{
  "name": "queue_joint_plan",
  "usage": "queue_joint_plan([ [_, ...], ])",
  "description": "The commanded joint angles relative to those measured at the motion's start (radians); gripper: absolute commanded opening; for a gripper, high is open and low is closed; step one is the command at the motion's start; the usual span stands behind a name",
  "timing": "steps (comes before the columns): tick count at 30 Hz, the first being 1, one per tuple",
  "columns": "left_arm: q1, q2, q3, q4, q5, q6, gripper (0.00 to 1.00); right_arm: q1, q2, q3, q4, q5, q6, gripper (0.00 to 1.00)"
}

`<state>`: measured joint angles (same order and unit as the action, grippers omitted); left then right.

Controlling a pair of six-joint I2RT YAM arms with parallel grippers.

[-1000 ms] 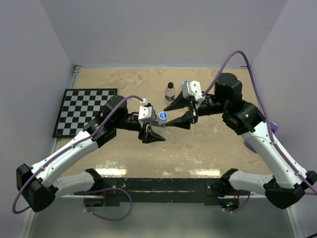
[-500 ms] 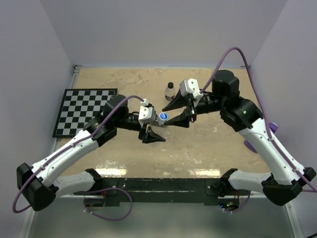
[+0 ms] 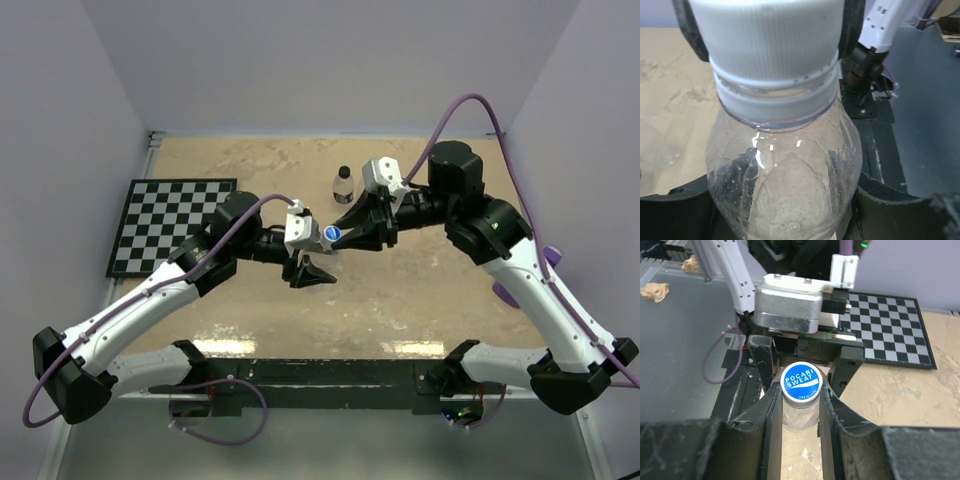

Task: Screw on the bottle caps
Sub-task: Screw the bottle cap onto the plastic bottle.

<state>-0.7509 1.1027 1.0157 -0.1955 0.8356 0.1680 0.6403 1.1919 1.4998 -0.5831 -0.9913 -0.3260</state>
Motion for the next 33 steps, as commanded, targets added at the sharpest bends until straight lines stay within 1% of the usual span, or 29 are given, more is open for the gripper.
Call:
queue_joint_plan([
  [1, -0.066, -0.044, 0.034, 0.074, -0.316, -0.033, 0.00, 0.001, -0.002, 0.024, 0.002, 0.152, 0.108, 0.09],
  [4, -0.184, -0.050, 0.040, 0.091, -0.605, -0.030, 0.00, 0.002, -0.009, -0.021, 0.043, 0.282, 0.226, 0.04],
  [6, -0.238, -0.052, 0.035, 0.141, -0.770, -0.060, 0.00, 0.015, -0.011, -0.061, 0.054, 0.376, 0.290, 0.04],
  [9, -0.309, -0.032, 0.032, 0.217, -0.990, -0.119, 0.00, 0.070, -0.034, -0.121, 0.124, 0.538, 0.427, 0.04],
  [13, -0.408, 0.022, 0.043, 0.283, -1.283, -0.150, 0.00, 0.177, -0.031, -0.154, 0.163, 0.782, 0.537, 0.05],
  [15, -0.444, 0.049, 0.044, 0.323, -1.394, -0.140, 0.00, 0.222, -0.031, -0.173, 0.184, 0.888, 0.576, 0.06],
  [17, -0.455, 0.066, 0.049, 0.346, -1.418, -0.139, 0.00, 0.255, -0.029, -0.191, 0.201, 0.942, 0.597, 0.07],
  [18, -0.455, 0.072, 0.050, 0.344, -1.425, -0.140, 0.00, 0.257, -0.032, -0.203, 0.221, 0.939, 0.602, 0.09],
  [20, -0.455, 0.074, 0.049, 0.331, -1.411, -0.139, 0.00, 0.257, -0.058, -0.228, 0.253, 0.918, 0.601, 0.21],
  [22, -0.447, 0.051, 0.034, 0.309, -1.364, -0.134, 0.00, 0.256, -0.095, -0.234, 0.264, 0.887, 0.573, 0.34],
  [23, -0.433, 0.037, 0.024, 0.282, -1.330, -0.139, 0.00, 0.254, -0.119, -0.228, 0.267, 0.885, 0.552, 0.43],
  [25, -0.374, -0.004, -0.011, 0.265, -1.194, -0.145, 0.00, 0.249, -0.144, -0.205, 0.244, 0.858, 0.495, 0.52],
  [27, -0.271, -0.046, -0.032, 0.222, -0.982, -0.156, 0.00, 0.239, -0.161, -0.175, 0.223, 0.798, 0.434, 0.59],
  [28, -0.231, -0.059, -0.045, 0.209, -0.887, -0.136, 0.00, 0.233, -0.166, -0.155, 0.207, 0.771, 0.401, 0.61],
  [30, -0.148, -0.076, -0.037, 0.108, -0.721, -0.090, 0.00, 0.204, -0.173, -0.099, 0.142, 0.703, 0.334, 0.63],
  [33, -0.070, -0.083, -0.011, 0.004, -0.497, -0.013, 0.00, 0.148, -0.167, -0.027, 0.031, 0.619, 0.159, 0.65],
])
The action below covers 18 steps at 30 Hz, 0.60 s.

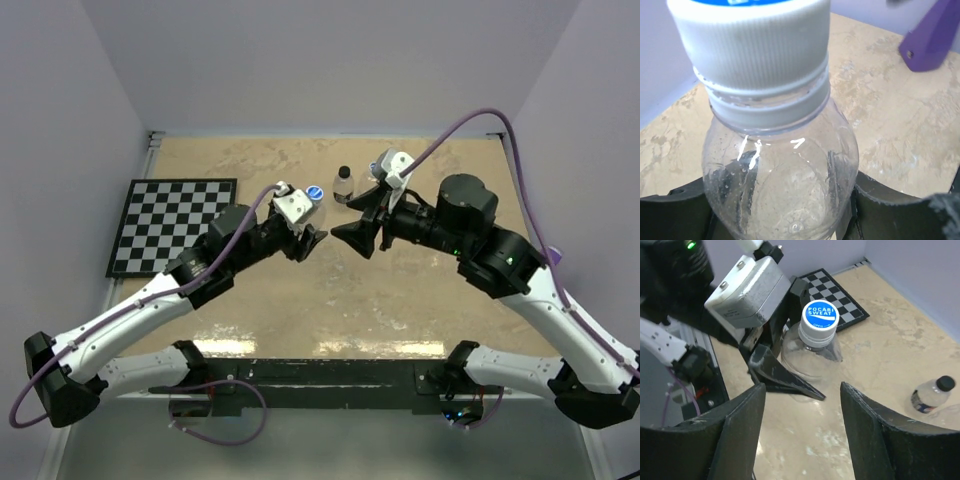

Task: Screw on the bottle caps
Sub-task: Screw the bottle cap onto the plastic bottle.

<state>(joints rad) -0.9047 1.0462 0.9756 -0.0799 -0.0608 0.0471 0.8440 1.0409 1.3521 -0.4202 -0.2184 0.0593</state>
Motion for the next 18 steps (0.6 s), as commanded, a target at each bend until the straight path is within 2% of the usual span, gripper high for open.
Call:
queue_joint_plan([
  [1, 0.110, -0.023, 0.040, -0.151, 0.474, 0.132, 0.00, -0.069, -0.012, 0.143, -0.170, -0.194, -0.290, 0.66],
  [6, 0.171, 0.035, 0.103, -0.325, 0.752, 0.261, 0.00, -0.080, 0.022, 0.225, -0.313, -0.343, -0.515, 0.67],
  [9, 0.178, 0.092, 0.152, -0.418, 0.849, 0.325, 0.00, -0.076, 0.073, 0.275, -0.428, -0.372, -0.622, 0.66],
  [12, 0.178, 0.138, 0.190, -0.478, 0.918, 0.368, 0.00, -0.052, 0.105, 0.306, -0.474, -0.403, -0.674, 0.66],
  [18, 0.178, 0.170, 0.238, -0.561, 0.951, 0.430, 0.00, -0.023, 0.146, 0.329, -0.529, -0.391, -0.717, 0.63],
])
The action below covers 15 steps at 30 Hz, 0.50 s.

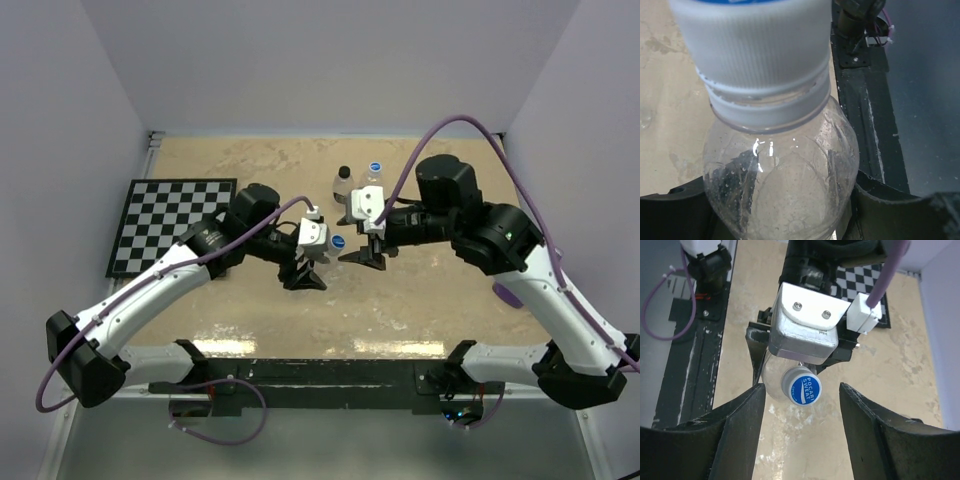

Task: Screw on the bottle caps
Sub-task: Screw the bottle cap onto the plastic bottle.

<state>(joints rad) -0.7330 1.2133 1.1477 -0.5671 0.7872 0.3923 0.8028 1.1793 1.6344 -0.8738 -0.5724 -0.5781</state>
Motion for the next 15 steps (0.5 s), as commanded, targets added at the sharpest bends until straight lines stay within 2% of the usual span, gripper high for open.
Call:
queue_joint_plan([
  [1, 0.006, 0.008, 0.073, -0.085, 0.103, 0.091, 0.00, 0.021, 0.016, 0.050, -0.082, -0.047, -0.081, 0.62],
  [15, 0.006, 0.020, 0.104, -0.152, 0.116, 0.141, 0.00, 0.033, 0.071, 0.091, -0.113, -0.063, -0.086, 0.56],
])
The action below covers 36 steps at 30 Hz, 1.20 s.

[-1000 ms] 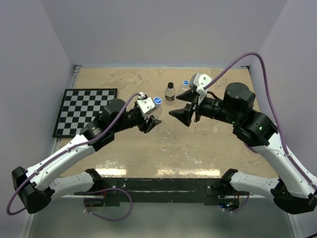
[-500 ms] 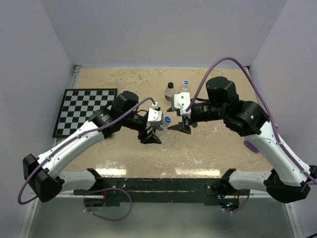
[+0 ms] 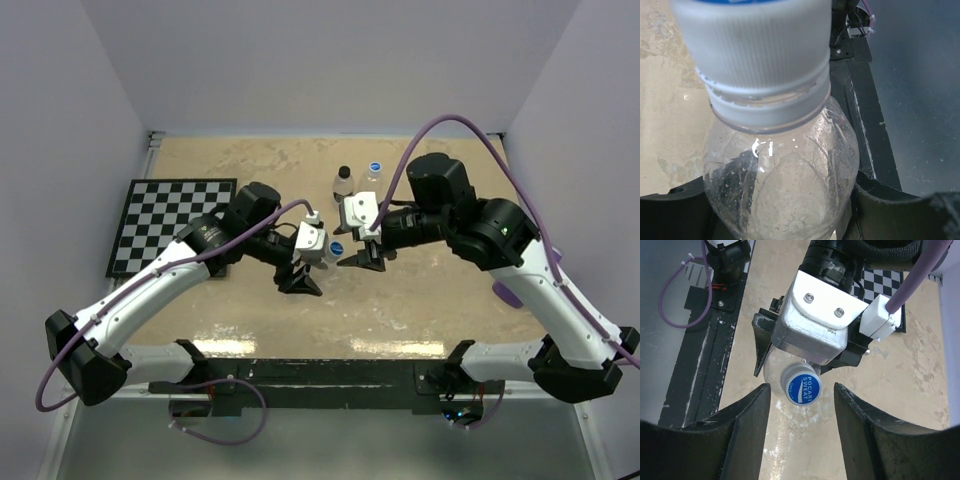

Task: Screw on the bottle caps
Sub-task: Screw the bottle cap onto the plastic bottle.

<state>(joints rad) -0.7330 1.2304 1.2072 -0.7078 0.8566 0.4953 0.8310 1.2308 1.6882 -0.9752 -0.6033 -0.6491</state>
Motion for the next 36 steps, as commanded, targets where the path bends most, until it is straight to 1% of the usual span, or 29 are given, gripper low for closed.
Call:
queue_joint_plan([
  [1, 0.006, 0.001, 0.046, -0.015, 0.047, 0.040, 0.00, 0.005, 0.022, 0.041, -0.013, -0.032, -0.015, 0.56],
  [7, 0.004, 0.003, 0.054, -0.015, 0.048, 0.042, 0.00, 0.011, 0.045, 0.051, -0.025, -0.039, -0.017, 0.53],
  [9, 0.004, 0.003, 0.052, -0.016, 0.045, 0.042, 0.00, 0.013, 0.047, 0.056, -0.028, -0.041, -0.015, 0.50],
  [10, 0.006, 0.003, 0.052, -0.016, 0.044, 0.042, 0.00, 0.013, 0.047, 0.056, -0.028, -0.041, -0.012, 0.46],
  [13, 0.004, 0.000, 0.055, -0.013, 0.013, 0.029, 0.00, 0.011, 0.053, 0.054, -0.029, -0.038, 0.003, 0.25],
  [15, 0.003, -0.011, 0.057, 0.007, -0.045, -0.001, 0.00, 0.011, 0.053, 0.051, -0.026, -0.026, 0.026, 0.13],
  [16, -0.002, -0.025, 0.055, 0.020, -0.082, -0.020, 0.00, 0.013, 0.055, 0.047, -0.020, -0.013, 0.046, 0.11],
  [18, -0.034, -0.060, 0.045, 0.074, -0.218, -0.070, 0.00, 0.011, 0.059, 0.042, -0.010, 0.028, 0.097, 0.05],
  [22, -0.184, -0.138, 0.002, 0.192, -0.639, -0.138, 0.00, 0.011, 0.065, 0.016, 0.033, 0.103, 0.250, 0.00],
  [23, -0.225, -0.152, -0.009, 0.217, -0.706, -0.150, 0.00, 0.011, 0.058, 0.001, 0.067, 0.120, 0.300, 0.00],
  [24, -0.249, -0.167, -0.024, 0.247, -0.781, -0.165, 0.00, 0.011, 0.047, -0.022, 0.110, 0.140, 0.383, 0.00],
  [25, -0.273, -0.184, -0.040, 0.275, -0.824, -0.170, 0.00, 0.013, 0.033, -0.056, 0.147, 0.170, 0.441, 0.00],
  [27, -0.333, -0.213, -0.080, 0.338, -0.957, -0.182, 0.00, 0.011, 0.010, -0.096, 0.200, 0.207, 0.541, 0.00],
  [29, -0.397, -0.224, -0.092, 0.367, -1.083, -0.172, 0.00, 0.011, -0.007, -0.143, 0.254, 0.217, 0.627, 0.00],
  [30, -0.434, -0.223, -0.095, 0.386, -1.173, -0.163, 0.00, 0.013, -0.011, -0.168, 0.276, 0.221, 0.684, 0.00],
  [33, -0.546, -0.215, -0.118, 0.436, -1.370, -0.103, 0.00, 0.013, -0.016, -0.237, 0.323, 0.255, 0.804, 0.00],
  [35, -0.613, -0.206, -0.136, 0.485, -1.505, -0.060, 0.00, 0.013, -0.013, -0.266, 0.323, 0.281, 0.870, 0.00],
  [36, -0.638, -0.204, -0.153, 0.513, -1.546, -0.031, 0.00, 0.013, -0.014, -0.280, 0.329, 0.293, 0.899, 0.00],
])
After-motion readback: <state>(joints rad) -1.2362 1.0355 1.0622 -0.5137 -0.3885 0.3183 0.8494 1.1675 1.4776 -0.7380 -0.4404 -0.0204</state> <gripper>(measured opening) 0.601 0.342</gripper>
